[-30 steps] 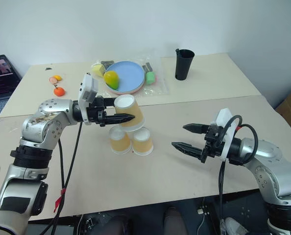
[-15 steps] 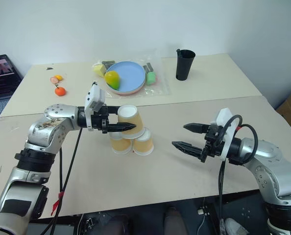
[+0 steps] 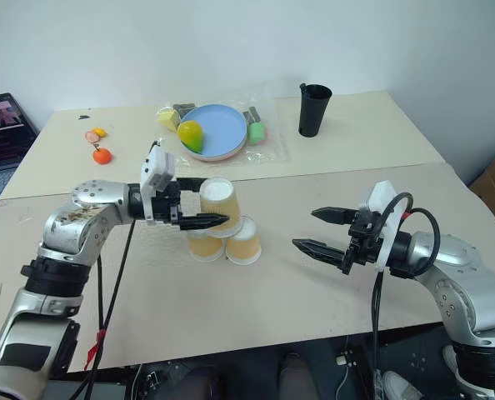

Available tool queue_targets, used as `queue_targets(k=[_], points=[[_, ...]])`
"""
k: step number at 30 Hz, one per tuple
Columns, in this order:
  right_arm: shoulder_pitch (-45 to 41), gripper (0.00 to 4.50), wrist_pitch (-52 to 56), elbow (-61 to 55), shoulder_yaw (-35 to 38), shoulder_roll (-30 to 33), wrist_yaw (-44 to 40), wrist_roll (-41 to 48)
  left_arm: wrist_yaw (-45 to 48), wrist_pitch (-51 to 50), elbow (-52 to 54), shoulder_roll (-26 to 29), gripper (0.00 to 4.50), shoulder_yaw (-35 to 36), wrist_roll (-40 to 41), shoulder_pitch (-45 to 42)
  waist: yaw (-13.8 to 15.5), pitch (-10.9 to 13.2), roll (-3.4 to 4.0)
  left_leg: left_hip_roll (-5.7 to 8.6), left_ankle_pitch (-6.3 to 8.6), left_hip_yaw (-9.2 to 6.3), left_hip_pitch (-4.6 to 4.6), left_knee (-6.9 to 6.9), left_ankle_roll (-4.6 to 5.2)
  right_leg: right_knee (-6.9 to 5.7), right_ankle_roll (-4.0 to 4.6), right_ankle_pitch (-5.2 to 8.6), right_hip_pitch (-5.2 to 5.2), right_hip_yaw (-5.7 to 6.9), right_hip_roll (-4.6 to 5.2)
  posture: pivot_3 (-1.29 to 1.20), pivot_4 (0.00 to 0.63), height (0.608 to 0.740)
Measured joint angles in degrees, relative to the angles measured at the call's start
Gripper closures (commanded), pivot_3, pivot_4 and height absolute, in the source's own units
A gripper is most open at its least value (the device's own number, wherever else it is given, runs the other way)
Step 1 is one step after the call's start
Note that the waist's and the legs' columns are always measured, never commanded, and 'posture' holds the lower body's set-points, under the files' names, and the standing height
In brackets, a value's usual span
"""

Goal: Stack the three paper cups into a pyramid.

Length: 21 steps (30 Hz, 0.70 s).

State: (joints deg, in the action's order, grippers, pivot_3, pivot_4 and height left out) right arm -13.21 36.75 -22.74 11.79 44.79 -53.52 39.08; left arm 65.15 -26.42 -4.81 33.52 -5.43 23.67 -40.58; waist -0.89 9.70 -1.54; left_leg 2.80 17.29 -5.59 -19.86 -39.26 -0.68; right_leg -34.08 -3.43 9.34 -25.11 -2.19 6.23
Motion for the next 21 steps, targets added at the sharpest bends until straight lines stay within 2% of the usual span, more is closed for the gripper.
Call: queue_targets(k=[10,13,15,18,21], points=[[-1.7,0.07,0.0,1.4,-0.2,0.1,-0.9,-0.1,-4.1,-1.5,4.0,-2.1,0.02,5.2,4.4,0.7,0.0,0.0,0.00,-0.01,0.00,-0.01,-0.01,-0.03,0.00,-0.01,0.00,0.00,-0.01,0.01,0.00,0.00,0.150,0.734],[-1.8,0.07,0.0,1.5,-0.5,0.1,-1.3,-0.1,-6.5,-5.0,5.9,-2.7,0.02,8.2,8.5,0.4,0.0,0.0,0.00,0.00,0.00,-0.01,-0.02,-0.04,0.00,-0.01,0.00,0.00,-0.01,0.00,0.01,0.00,0.150,0.734],[-2.7,0.07,0.0,2.3,-1.1,0.1,-1.5,-0.2,-10.6,-7.7,9.7,-2.9,0.02,12.7,12.6,0.3,-0.2,0.0,0.00,-0.01,0.00,-0.01,-0.01,-0.05,0.00,-0.01,0.00,0.00,-0.03,-0.03,0.00,0.00,0.150,0.734],[-3.4,0.07,-0.1,2.7,-1.9,0.1,-1.5,-0.7,-14.0,-9.0,11.5,-2.8,0.02,16.1,14.4,0.4,-0.2,0.0,0.00,-0.01,0.00,-0.01,0.02,-0.05,0.00,-0.02,0.00,0.00,-0.03,-0.03,0.00,0.00,0.150,0.734],[-3.6,0.07,-0.3,3.3,-2.0,0.2,-2.1,-0.8,-18.6,-10.1,13.0,-1.1,0.02,19.8,14.7,4.3,-0.3,0.0,0.00,-0.01,0.00,0.00,0.06,-0.05,0.00,-0.03,0.00,0.00,-0.02,-0.06,0.00,0.00,0.150,0.734]])
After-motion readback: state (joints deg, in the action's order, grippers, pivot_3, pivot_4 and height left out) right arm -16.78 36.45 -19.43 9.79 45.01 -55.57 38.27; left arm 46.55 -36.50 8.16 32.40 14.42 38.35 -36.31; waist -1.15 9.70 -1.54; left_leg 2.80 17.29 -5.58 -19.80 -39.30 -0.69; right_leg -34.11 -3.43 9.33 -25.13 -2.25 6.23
